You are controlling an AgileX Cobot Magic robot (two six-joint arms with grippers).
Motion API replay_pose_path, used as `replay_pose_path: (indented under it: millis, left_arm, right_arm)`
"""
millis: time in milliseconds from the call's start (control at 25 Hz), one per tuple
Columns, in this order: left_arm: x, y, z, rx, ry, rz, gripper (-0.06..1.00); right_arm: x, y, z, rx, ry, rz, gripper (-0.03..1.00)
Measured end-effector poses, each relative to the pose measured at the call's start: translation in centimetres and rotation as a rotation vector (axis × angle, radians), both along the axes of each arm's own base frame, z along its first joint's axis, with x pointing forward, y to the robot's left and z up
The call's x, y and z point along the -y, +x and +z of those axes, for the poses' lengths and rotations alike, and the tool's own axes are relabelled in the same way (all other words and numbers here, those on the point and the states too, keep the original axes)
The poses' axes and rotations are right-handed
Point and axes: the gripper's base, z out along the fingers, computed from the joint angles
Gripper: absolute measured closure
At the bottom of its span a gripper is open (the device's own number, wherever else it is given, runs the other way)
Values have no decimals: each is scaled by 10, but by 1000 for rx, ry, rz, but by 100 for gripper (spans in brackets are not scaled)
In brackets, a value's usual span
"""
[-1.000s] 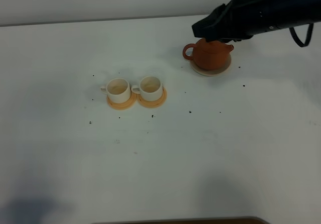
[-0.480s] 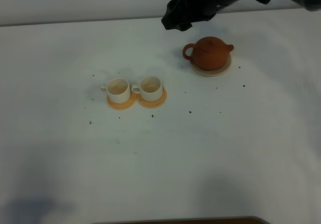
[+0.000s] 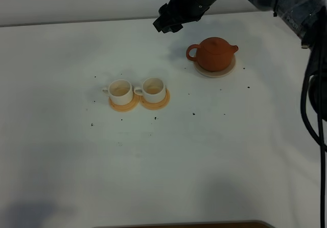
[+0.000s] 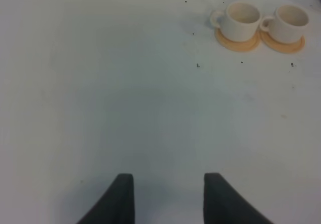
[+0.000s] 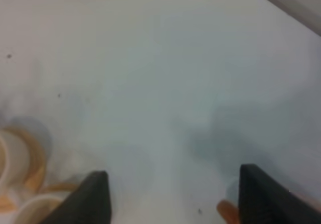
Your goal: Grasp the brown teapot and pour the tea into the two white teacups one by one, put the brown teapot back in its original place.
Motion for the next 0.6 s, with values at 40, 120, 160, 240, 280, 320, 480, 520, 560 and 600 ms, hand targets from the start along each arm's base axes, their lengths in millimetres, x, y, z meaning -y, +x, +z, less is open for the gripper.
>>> replay_pose_path:
  millis: [40, 120, 160, 240, 280, 320, 480, 520, 560, 600]
  left_arm:
    - [0, 0, 0, 0, 0, 0, 58]
    - [0, 0, 0, 0, 0, 0, 58]
    - [0, 0, 0, 0, 0, 0, 58]
    - [0, 0, 0, 0, 0, 0, 58]
    - [0, 0, 0, 0, 0, 0, 58]
    - [0, 0, 0, 0, 0, 0, 58]
    - [0, 0, 0, 0, 0, 0, 58]
    - [0, 0, 0, 0, 0, 0, 58]
    - [0, 0, 0, 0, 0, 0, 58]
    - [0, 0, 0, 0, 0, 0, 58]
  right_arm:
    - [-2, 2, -5, -2, -1, 0, 40]
    - [-6, 7, -20, -17, -16, 2, 40]
    - [-7, 8, -28, -25, -26, 2, 40]
    - [-8, 10, -41, -36, -47, 3, 40]
    - [-8, 11, -46, -37, -61, 3, 40]
    - [-7, 12, -50, -35, -71, 2, 40]
    - [-6, 16, -60, -10, -111, 2, 40]
    - [-6, 16, -62, -8, -119, 2, 40]
    - [-5, 17, -64, -5, -128, 2, 40]
    - [-5, 17, -66, -2, -133, 3, 40]
